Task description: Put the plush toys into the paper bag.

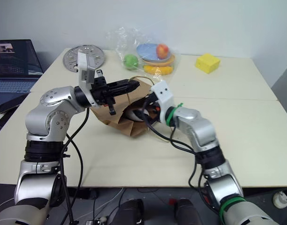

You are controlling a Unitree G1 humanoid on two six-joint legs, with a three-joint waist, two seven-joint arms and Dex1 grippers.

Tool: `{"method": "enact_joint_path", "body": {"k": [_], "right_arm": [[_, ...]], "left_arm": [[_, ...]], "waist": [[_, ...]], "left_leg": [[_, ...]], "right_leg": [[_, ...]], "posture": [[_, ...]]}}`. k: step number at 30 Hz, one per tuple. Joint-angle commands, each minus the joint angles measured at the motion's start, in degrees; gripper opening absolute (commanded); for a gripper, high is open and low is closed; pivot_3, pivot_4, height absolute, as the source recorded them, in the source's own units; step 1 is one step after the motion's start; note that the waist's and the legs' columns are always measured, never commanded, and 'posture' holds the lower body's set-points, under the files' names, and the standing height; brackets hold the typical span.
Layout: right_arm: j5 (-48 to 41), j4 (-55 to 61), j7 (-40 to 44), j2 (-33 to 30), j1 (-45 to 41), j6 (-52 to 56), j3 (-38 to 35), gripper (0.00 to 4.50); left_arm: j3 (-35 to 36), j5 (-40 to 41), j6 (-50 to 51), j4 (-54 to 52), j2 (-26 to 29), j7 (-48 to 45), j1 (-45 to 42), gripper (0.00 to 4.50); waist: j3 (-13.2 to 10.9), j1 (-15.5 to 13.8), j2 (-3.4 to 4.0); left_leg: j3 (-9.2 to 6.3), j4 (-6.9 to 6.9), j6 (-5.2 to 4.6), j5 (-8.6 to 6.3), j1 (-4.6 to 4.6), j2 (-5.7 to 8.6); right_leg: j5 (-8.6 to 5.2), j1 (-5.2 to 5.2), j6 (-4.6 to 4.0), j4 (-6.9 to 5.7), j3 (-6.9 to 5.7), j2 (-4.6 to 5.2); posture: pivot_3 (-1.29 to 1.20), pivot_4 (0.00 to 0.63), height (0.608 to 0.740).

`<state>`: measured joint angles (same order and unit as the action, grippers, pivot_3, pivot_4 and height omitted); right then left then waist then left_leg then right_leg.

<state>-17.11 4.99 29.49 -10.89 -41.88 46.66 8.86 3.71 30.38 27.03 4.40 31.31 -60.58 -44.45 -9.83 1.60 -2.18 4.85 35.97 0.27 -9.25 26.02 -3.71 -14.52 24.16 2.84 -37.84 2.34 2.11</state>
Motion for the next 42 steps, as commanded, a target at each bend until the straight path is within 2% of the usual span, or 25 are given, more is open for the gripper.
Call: {"method": "enact_joint_path", "body": {"k": [1,3,7,10,12,21,24,34,35,38,40,42], "right_arm": [[-2.26,11.25,-0.38,-4.59,5.45,2.79,-5.37,4.48],[-1.95,14.94,-1.94,-6.96,8.98,3.46,-8.00,4.48],[-2.13,23.00,-6.22,-11.12,21.01,5.96,-17.94,4.48],[0.80,26.66,-7.78,-14.35,31.46,4.28,-19.94,4.48],[1.00,28.01,-8.40,-14.62,35.27,3.67,-20.28,4.48],[3.48,24.60,-12.13,-12.72,36.93,0.40,-16.03,4.48],[3.13,23.21,-11.20,-12.93,36.53,-1.05,-15.69,3.85],[2.94,20.60,-9.06,-14.56,36.67,-4.67,-15.59,0.25],[1.38,21.35,-8.31,-14.31,35.60,-4.45,-16.18,0.02],[-3.09,23.68,-5.16,-14.18,33.05,-2.98,-16.26,0.02],[-4.38,25.07,-3.22,-15.04,28.42,-0.14,-12.40,0.02],[-4.15,23.10,-4.16,-12.87,22.26,1.64,-8.66,0.02]], "left_arm": [[0.45,0.71,-0.58,-1.85,-0.03,-0.06,-1.03,0.00],[0.45,0.66,-0.64,-1.71,-0.04,-0.17,-0.99,0.00],[0.51,0.68,-0.72,-1.66,-0.07,-0.29,-0.68,0.00],[0.26,0.58,-0.79,-1.21,-0.32,-0.47,-0.81,0.00],[0.12,0.51,-0.83,-0.94,-0.40,-0.62,-0.99,0.00],[-0.58,0.21,-1.02,-0.03,-1.00,-1.08,-2.16,0.00],[-0.42,0.22,-0.90,-0.38,-0.73,-1.16,-1.87,0.00],[-0.02,0.19,-0.63,-0.83,-0.26,-0.82,-1.52,0.00],[0.00,0.22,-0.58,-0.84,-0.19,-0.84,-1.52,0.00],[0.03,0.25,-0.63,-0.71,-0.01,-0.99,-1.52,0.00],[-0.09,0.22,-0.74,-0.43,-0.15,-1.07,-1.76,0.00],[-0.39,0.25,-0.88,-0.09,-0.63,-1.19,-2.18,0.00]], "waist": [[0.00,-0.01,0.00],[0.00,0.01,0.00],[0.01,-0.22,-0.01],[0.00,-0.12,-0.02],[0.00,-0.07,-0.02],[0.00,0.26,-0.01],[0.00,0.15,-0.01],[0.00,0.07,-0.01],[0.00,0.08,-0.01],[-0.01,0.23,-0.01],[-0.01,0.28,-0.01],[-0.01,0.36,-0.01]], "left_leg": [[-0.01,-0.01,0.00,0.00,0.00,0.00],[0.00,-0.03,0.00,0.00,0.00,0.00],[-0.03,-0.05,0.01,-0.01,-0.01,0.01],[0.01,-0.06,0.02,-0.01,-0.02,0.03],[-0.01,-0.06,0.02,-0.02,-0.03,0.02],[-0.02,0.02,0.01,-0.01,-0.15,0.03],[0.01,0.03,0.01,-0.01,-0.13,0.04],[-0.02,-0.03,0.01,-0.02,-0.07,0.04],[-0.02,-0.03,0.01,-0.02,-0.08,0.04],[0.00,0.01,0.01,-0.02,-0.09,0.04],[-0.01,0.03,0.01,-0.01,-0.09,0.04],[-0.01,0.05,0.00,-0.01,-0.11,0.03]], "right_leg": [[-0.01,0.00,-0.01,0.04,-0.01,0.00],[-0.03,0.00,-0.05,0.06,-0.01,0.00],[-0.17,-0.04,-0.10,0.07,-0.02,0.01],[-0.18,-0.03,-0.08,0.09,0.04,0.02],[-0.21,-0.05,-0.05,0.08,0.02,0.01],[-0.19,-0.06,-0.10,0.07,0.13,0.01],[-0.12,-0.06,-0.23,0.11,0.15,0.05],[-0.21,-0.07,-0.08,0.17,0.09,0.00],[-0.21,-0.08,-0.08,0.17,0.09,-0.01],[-0.21,-0.08,-0.09,0.16,0.13,0.00],[-0.19,-0.08,-0.07,0.15,0.14,0.00],[-0.18,-0.08,-0.09,0.12,0.15,-0.01]], "posture": [[0.00,0.150,0.740],[0.00,0.150,0.740],[0.00,0.150,0.740],[0.00,0.150,0.740],[0.00,0.150,0.740],[0.00,0.150,0.740],[0.00,0.150,0.740],[0.00,0.150,0.740],[0.00,0.150,0.740],[0.00,0.150,0.740],[0.00,0.150,0.740],[0.00,0.150,0.740]]}}
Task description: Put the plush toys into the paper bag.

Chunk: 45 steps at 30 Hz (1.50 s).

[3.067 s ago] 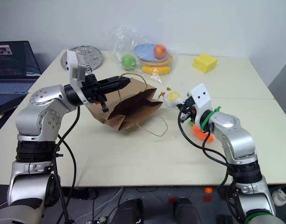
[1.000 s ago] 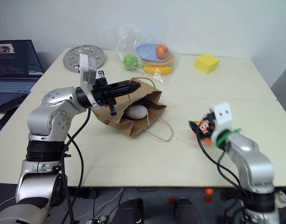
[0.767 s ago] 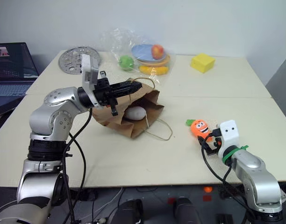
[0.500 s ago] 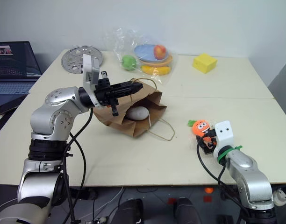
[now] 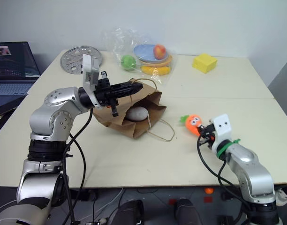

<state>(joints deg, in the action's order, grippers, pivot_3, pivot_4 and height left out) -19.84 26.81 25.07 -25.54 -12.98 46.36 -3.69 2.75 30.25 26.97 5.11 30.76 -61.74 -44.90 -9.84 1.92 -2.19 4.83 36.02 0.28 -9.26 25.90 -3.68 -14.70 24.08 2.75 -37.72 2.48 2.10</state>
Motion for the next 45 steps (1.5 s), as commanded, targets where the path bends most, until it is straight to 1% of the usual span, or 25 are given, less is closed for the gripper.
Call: {"method": "enact_joint_path", "body": {"k": [1,6,10,12,16,21,24,27,30,34,38,41,45], "right_arm": [[-1.35,0.26,-0.16,2.75,-8.43,2.33,4.85,0.02],[0.58,-6.90,-0.69,6.26,-14.41,1.26,9.06,0.02],[3.65,-18.70,-1.10,11.16,-19.70,-4.80,11.75,0.02],[4.19,-21.50,-0.90,12.43,-20.86,-6.63,11.74,0.02],[0.89,-30.08,-1.36,19.60,-25.47,-10.45,8.29,0.02],[2.61,-38.80,0.33,23.00,-28.82,-14.83,9.14,0.02],[2.56,-46.70,0.29,26.20,-32.19,-18.01,8.02,0.02],[3.37,-54.60,0.11,27.82,-34.38,-21.57,7.12,0.02],[4.99,-62.41,-0.39,28.17,-36.05,-25.48,6.53,0.02],[6.33,-65.19,0.73,27.62,-36.25,-27.11,6.83,0.02],[6.82,-63.33,1.83,26.86,-34.94,-26.02,7.58,1.04],[7.45,-60.40,1.97,25.75,-33.38,-25.18,7.76,2.20],[6.68,-51.24,3.28,23.36,-29.89,-21.82,7.72,3.69]], "left_arm": [[0.49,0.40,-0.87,-0.70,-0.22,-0.08,-1.86,0.00],[0.41,0.18,-1.03,-0.40,-0.48,-0.33,-2.05,0.00],[0.47,0.48,-0.69,-1.21,-0.31,-0.42,-1.73,0.00],[0.51,0.49,-0.66,-1.33,-0.25,-0.46,-1.61,0.00],[0.76,0.72,-0.37,-2.09,0.21,-0.49,-1.08,0.00],[0.79,0.78,-0.23,-2.31,0.43,-0.53,-1.01,0.00],[0.76,0.91,-0.18,-2.33,0.35,-0.53,-1.13,0.00],[0.72,1.03,-0.05,-2.45,0.27,-0.43,-1.26,0.00],[0.66,0.98,-0.02,-2.62,0.38,-0.45,-1.23,0.00],[0.70,0.87,-0.03,-2.51,0.47,-0.37,-1.24,0.00],[0.68,0.93,0.07,-2.80,0.43,-0.29,-0.92,0.00],[0.64,0.84,-0.11,-2.63,0.28,-0.20,-0.95,0.00],[0.48,0.65,-0.36,-2.27,0.06,-0.19,-1.04,0.00]], "waist": [[0.00,0.04,0.00],[0.00,-0.59,-0.01],[-0.01,-0.28,-0.03],[-0.01,-0.21,-0.03],[-0.01,-0.15,-0.03],[-0.01,-0.07,-0.03],[-0.01,-0.06,-0.02],[-0.01,-0.03,-0.02],[-0.01,-0.09,-0.02],[-0.01,-0.01,-0.02],[-0.01,0.02,-0.02],[-0.01,0.00,-0.02],[-0.02,-0.08,-0.02]], "left_leg": [[-0.01,0.00,0.00,0.00,0.00,0.00],[-0.06,-0.03,0.00,0.00,0.04,0.01],[0.01,-0.03,0.02,-0.02,0.16,0.05],[-0.02,-0.03,0.02,-0.02,0.15,0.02],[-0.07,-0.04,0.02,-0.02,0.13,-0.02],[-0.07,-0.03,0.03,-0.02,0.10,-0.02],[-0.06,-0.03,0.03,-0.01,0.10,-0.02],[-0.06,-0.03,0.03,-0.01,0.09,-0.03],[-0.06,-0.03,0.03,-0.02,0.06,-0.03],[-0.03,-0.03,0.03,-0.02,0.06,-0.01],[-0.06,-0.04,0.03,-0.02,0.04,-0.04],[-0.07,-0.04,0.03,-0.02,0.03,-0.07],[-0.05,-0.05,0.03,-0.02,0.04,-0.05]], "right_leg": [[0.02,0.01,-0.03,-0.01,0.00,-0.01],[0.00,0.00,-0.05,-0.04,-0.09,-0.05],[0.03,0.04,0.07,0.04,-0.03,-0.01],[0.09,0.05,0.18,0.02,-0.07,-0.03],[0.08,0.07,0.21,-0.11,-0.11,-0.08],[0.09,0.07,0.21,-0.18,-0.11,-0.09],[0.09,0.07,0.21,-0.18,-0.11,-0.09],[0.09,0.07,0.21,-0.21,-0.11,-0.09],[0.09,0.07,0.21,-0.23,-0.11,-0.09],[0.10,0.05,0.21,-0.21,-0.07,-0.07],[0.10,0.07,0.22,-0.28,-0.10,-0.09],[0.10,0.08,0.22,-0.29,-0.11,-0.13],[0.10,0.07,0.22,-0.27,-0.09,-0.11]], "posture": [[0.00,0.150,0.740],[0.00,0.150,0.740],[0.00,0.150,0.740],[0.00,0.150,0.740],[0.00,0.150,0.740],[0.00,0.150,0.740],[0.00,0.150,0.740],[0.00,0.150,0.740],[0.00,0.150,0.740],[0.00,0.150,0.740],[0.00,0.150,0.740],[0.00,0.150,0.740],[0.00,0.150,0.740]]}}
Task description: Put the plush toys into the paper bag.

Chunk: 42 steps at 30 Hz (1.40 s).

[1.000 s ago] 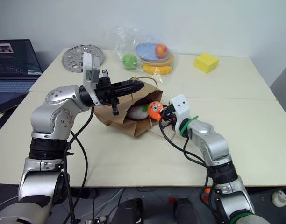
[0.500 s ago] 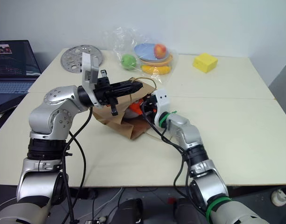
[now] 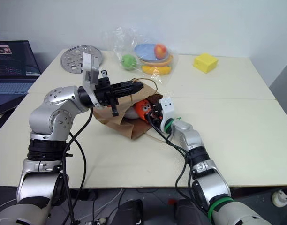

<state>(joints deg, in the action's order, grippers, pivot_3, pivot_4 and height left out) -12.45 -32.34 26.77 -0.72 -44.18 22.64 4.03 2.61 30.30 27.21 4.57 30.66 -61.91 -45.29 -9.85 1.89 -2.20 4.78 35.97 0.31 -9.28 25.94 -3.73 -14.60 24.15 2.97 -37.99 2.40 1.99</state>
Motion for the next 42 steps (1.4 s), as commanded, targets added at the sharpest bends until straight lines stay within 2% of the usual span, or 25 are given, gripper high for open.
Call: {"method": "enact_joint_path", "body": {"k": [1,2,7,15,18,24,28,36,42], "right_arm": [[-1.12,10.28,2.04,-1.95,2.21,2.80,0.03,4.02],[-1.41,12.10,2.31,-2.27,2.92,3.62,0.05,4.47],[-2.82,29.93,4.26,-7.93,9.64,12.54,1.37,4.49],[-5.87,49.80,11.47,-20.26,19.46,21.61,6.55,4.49],[-6.09,51.46,11.87,-21.54,21.39,22.47,8.37,4.49],[0.01,44.51,10.21,-20.84,20.76,16.13,13.53,4.49],[2.03,41.79,10.61,-21.08,20.05,13.44,14.30,3.16],[4.55,39.86,11.07,-21.40,20.07,10.54,14.59,0.04],[-0.29,48.46,10.68,-22.43,22.10,14.15,7.67,0.01]], "left_arm": [[0.56,0.48,-0.71,-1.62,0.13,-0.02,-0.67,0.00],[0.52,0.43,-0.74,-1.63,0.12,-0.01,-0.66,0.00],[0.56,0.49,-0.72,-1.58,-0.02,0.00,-0.61,0.00],[0.58,0.35,-0.95,-1.14,-0.03,-0.06,-0.59,0.00],[0.44,0.40,-0.87,-1.34,-0.22,0.01,-0.33,0.00],[0.45,0.44,-0.64,-1.63,-0.36,0.06,-0.28,0.00],[0.49,0.53,-0.38,-2.02,-0.21,0.13,-0.06,0.00],[0.81,0.67,-0.10,-2.77,0.10,0.56,0.58,0.00],[0.52,0.06,-1.31,-1.44,-0.56,0.69,-0.18,0.00]], "waist": [[0.00,-0.14,0.00],[0.00,-0.13,0.00],[0.00,-0.15,0.00],[0.00,-0.17,0.00],[0.00,-0.12,-0.01],[0.00,-0.12,-0.01],[0.00,-0.18,-0.01],[0.00,-0.20,-0.01],[0.00,-0.35,-0.01]], "left_leg": [[0.00,0.00,0.00,0.00,0.01,0.01],[0.00,0.00,0.00,0.00,0.01,0.01],[-0.02,0.00,0.00,0.00,0.01,0.00],[0.01,0.01,0.00,0.00,-0.01,0.00],[0.00,0.01,0.00,0.00,-0.02,0.00],[0.00,0.05,0.00,0.00,-0.04,0.02],[0.03,0.07,0.00,0.00,-0.02,0.05],[0.01,0.05,0.00,0.00,-0.02,0.03],[0.00,0.05,0.00,0.00,-0.01,0.04]], "right_leg": [[0.00,0.00,0.00,0.00,0.00,0.01],[0.00,0.00,0.00,0.00,0.00,0.01],[0.00,0.00,0.00,0.01,-0.02,0.01],[-0.10,-0.01,-0.16,0.04,0.00,0.02],[-0.13,-0.02,-0.19,0.04,-0.02,0.02],[-0.14,-0.02,-0.22,0.04,0.01,0.02],[-0.13,-0.03,-0.20,0.10,0.05,0.05],[-0.11,-0.02,-0.15,0.07,0.00,0.03],[-0.10,-0.04,-0.13,0.07,0.01,0.04]], "posture": [[0.00,0.150,0.740],[0.00,0.150,0.740],[0.00,0.150,0.740],[0.00,0.150,0.740],[0.00,0.150,0.740],[0.00,0.150,0.740],[0.00,0.150,0.740],[0.00,0.150,0.740],[0.00,0.150,0.740]]}}
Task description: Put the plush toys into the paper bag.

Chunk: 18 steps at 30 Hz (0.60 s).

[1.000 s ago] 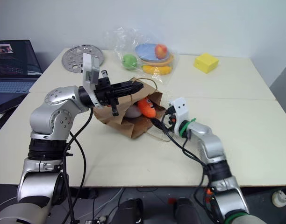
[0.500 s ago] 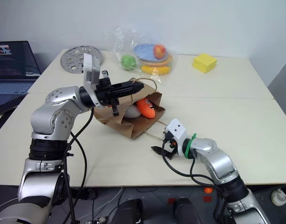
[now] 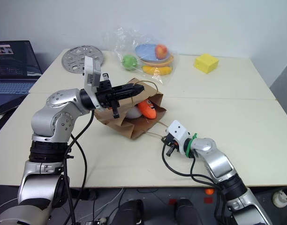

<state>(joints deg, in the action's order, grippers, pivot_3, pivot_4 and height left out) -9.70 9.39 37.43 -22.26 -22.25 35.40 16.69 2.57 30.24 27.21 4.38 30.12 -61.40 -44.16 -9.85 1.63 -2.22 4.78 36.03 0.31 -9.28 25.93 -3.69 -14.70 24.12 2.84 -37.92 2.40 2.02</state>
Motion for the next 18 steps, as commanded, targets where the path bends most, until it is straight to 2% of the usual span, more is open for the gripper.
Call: {"method": "enact_joint_path", "body": {"k": [1,6,9,13,18], "right_arm": [[-4.71,9.33,-0.35,-0.84,0.24,2.86,-7.06,0.01],[-10.57,21.24,-2.30,-2.84,-2.01,11.65,-14.26,0.01],[-11.73,24.89,-4.15,-3.04,-6.45,13.09,-16.03,0.01],[-7.87,25.71,-6.59,-4.31,-11.45,10.04,-14.22,0.01],[-0.48,26.09,-7.69,-7.75,-14.63,1.96,-10.08,0.01]], "left_arm": [[0.46,-0.14,-1.91,-0.47,-0.32,0.15,-1.85,0.00],[-0.39,-2.32,-6.96,7.39,-3.31,-0.68,-6.76,0.00],[-0.11,-5.27,-14.05,17.87,-7.20,0.50,-12.97,0.00],[0.50,-6.25,-19.63,28.32,-12.32,-0.01,-19.47,0.00],[1.39,-6.42,-24.21,35.73,-16.65,-1.07,-24.79,0.00]], "waist": [[0.00,-0.10,0.00],[0.00,-0.31,-0.01],[0.00,-0.32,-0.01],[0.00,-0.30,-0.01],[0.00,-0.27,-0.02]], "left_leg": [[0.00,0.00,0.00,0.00,0.00,0.01],[-0.01,0.03,0.00,0.00,-0.01,0.00],[-0.01,0.05,0.00,0.00,-0.01,0.01],[0.01,0.06,-0.01,0.00,0.04,0.04],[0.00,-0.01,-0.02,-0.02,0.24,0.06]], "right_leg": [[0.00,0.00,0.00,0.00,0.00,0.01],[-0.01,-0.03,-0.02,0.01,-0.01,0.01],[-0.02,-0.03,-0.06,0.02,-0.01,0.01],[-0.02,-0.02,-0.06,0.10,0.02,0.01],[0.04,0.11,0.20,0.20,0.00,0.01]], "posture": [[0.00,0.150,0.740],[0.00,0.150,0.740],[0.00,0.150,0.740],[0.00,0.150,0.740],[0.00,0.150,0.740]]}}
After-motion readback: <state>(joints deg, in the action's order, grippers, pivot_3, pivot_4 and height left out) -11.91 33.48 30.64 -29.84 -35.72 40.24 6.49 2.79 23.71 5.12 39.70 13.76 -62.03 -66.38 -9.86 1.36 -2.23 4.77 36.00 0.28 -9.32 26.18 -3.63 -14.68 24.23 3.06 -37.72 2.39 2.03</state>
